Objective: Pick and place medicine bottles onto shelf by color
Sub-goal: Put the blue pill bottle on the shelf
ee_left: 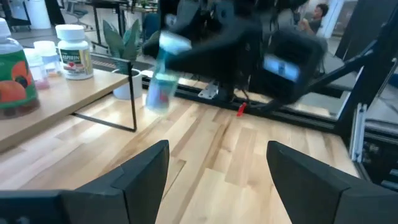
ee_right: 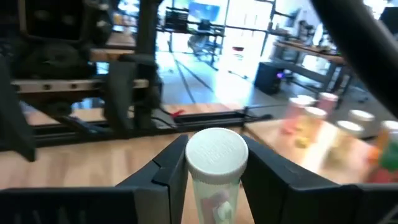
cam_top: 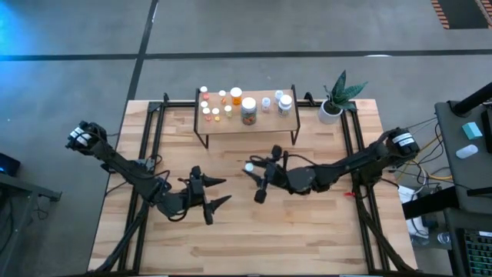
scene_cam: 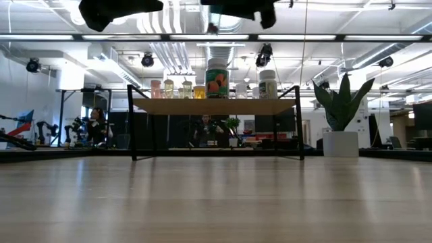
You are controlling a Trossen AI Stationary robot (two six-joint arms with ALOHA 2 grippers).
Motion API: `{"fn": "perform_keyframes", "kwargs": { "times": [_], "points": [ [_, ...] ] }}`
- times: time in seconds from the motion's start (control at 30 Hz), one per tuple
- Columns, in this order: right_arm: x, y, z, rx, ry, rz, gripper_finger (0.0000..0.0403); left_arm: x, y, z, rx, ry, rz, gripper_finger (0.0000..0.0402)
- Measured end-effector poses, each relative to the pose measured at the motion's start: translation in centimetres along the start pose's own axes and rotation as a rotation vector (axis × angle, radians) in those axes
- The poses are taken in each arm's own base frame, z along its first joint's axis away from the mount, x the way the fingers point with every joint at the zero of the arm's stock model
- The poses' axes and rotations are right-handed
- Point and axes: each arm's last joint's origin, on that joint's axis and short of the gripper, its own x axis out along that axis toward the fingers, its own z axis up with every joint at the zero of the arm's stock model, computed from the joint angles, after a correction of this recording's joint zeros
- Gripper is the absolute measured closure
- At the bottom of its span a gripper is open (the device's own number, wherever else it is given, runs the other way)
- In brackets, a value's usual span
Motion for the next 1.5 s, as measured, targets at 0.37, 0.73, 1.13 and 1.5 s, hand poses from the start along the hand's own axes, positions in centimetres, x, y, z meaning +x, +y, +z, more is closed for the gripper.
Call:
{"fn": "perform_keyframes", "kwargs": {
  "times": [0.37,0.73,1.13,1.5],
  "points": [
    [-1.0,-6.3,2.1,0.058,0.083,-0.225,0.0288,0.0,0.1,-0.2,-0.015,0.008,-0.001,0.0147],
    [-1.3,-12.4,-1.7,0.163,0.087,-0.397,0.0276,0.1,0.1,-0.9,-0.003,0.021,0.001,0.0147],
    [-1.4,-14.5,-3.8,0.220,0.004,-0.401,0.0275,-0.1,0.7,-2.1,-0.046,0.025,0.003,0.0147],
    [-1.6,-13.4,-4.3,0.194,0.052,-0.281,0.0275,-0.1,0.8,-2.2,-0.045,0.026,0.004,0.0147]
  ]
}}
